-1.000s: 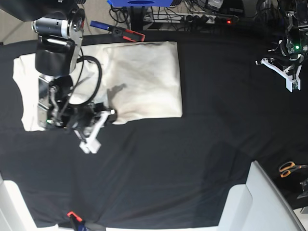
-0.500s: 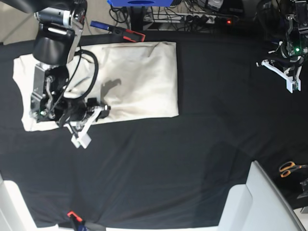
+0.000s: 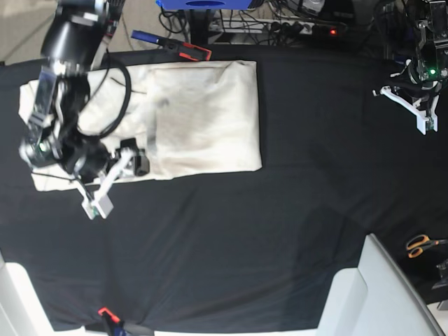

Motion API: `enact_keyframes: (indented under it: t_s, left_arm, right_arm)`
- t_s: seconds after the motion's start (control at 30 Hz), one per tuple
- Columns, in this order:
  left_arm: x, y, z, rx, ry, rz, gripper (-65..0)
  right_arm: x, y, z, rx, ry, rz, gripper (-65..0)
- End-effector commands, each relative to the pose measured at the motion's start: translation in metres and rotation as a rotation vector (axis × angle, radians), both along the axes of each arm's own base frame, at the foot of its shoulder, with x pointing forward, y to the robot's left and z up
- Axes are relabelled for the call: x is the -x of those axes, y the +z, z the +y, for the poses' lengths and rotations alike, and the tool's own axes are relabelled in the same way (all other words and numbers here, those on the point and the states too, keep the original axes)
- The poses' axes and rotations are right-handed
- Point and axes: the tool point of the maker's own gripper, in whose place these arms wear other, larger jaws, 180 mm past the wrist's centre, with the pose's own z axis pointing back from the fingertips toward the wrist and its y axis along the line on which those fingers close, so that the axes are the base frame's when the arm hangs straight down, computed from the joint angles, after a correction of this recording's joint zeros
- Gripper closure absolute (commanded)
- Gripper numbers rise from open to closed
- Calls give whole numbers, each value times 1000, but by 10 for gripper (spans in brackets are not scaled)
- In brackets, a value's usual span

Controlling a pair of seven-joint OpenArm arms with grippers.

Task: Fold the T-shirt properly
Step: 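Gather the collar end of the shirt with the right gripper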

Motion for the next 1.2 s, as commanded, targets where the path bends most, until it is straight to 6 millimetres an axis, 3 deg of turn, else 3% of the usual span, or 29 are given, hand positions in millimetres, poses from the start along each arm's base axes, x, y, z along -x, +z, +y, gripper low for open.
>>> enact_keyframes:
  t_s: [0.0, 0.03, 0.1, 0.17, 0.2, 0.23, 0.37, 0.53, 0.6, 0.8, 1.17]
  left_arm:
    - [-7, 11, 9, -32, -5, -26, 0]
    - [-7, 11, 9, -32, -5, -26, 0]
    - [-7, 11, 9, -32, -5, -26, 0]
    - [-7, 11, 10, -34, -5, -29, 0]
    - [-6, 11, 10, -34, -5, -27, 0]
    - [-6, 11, 10, -34, -5, -25, 0]
    - [-5, 11, 10, -34, -5, -24, 0]
    - [-8, 9, 5, -26, -10, -27, 0]
    - [-10, 10, 5, -25, -11, -31, 0]
    - [-7, 11, 9, -34, -6, -28, 0]
    - [-8, 10, 7, -30, -13, -25, 0]
  right_arm:
    - [-1, 9, 4, -4, 16, -25, -347]
    - [4, 9, 3, 5, 16, -24, -321]
    - [6, 7, -8, 20, -4, -38, -195]
    - [5, 9, -48, 84, -47, -72, -24]
    - [4, 12, -74, 122, -82, -84, 0]
    - [5, 14, -97, 154, -116, -86, -18]
    - [24, 22, -181, 216, -321, -47, -188]
    - [45, -5, -239, 156, -425, 120, -516]
    - [50, -18, -253, 104, -465, 179, -639]
    - [56, -41, -282, -35, -580, 232, -650]
    - [47, -57, -258, -121, -581, 246, -650]
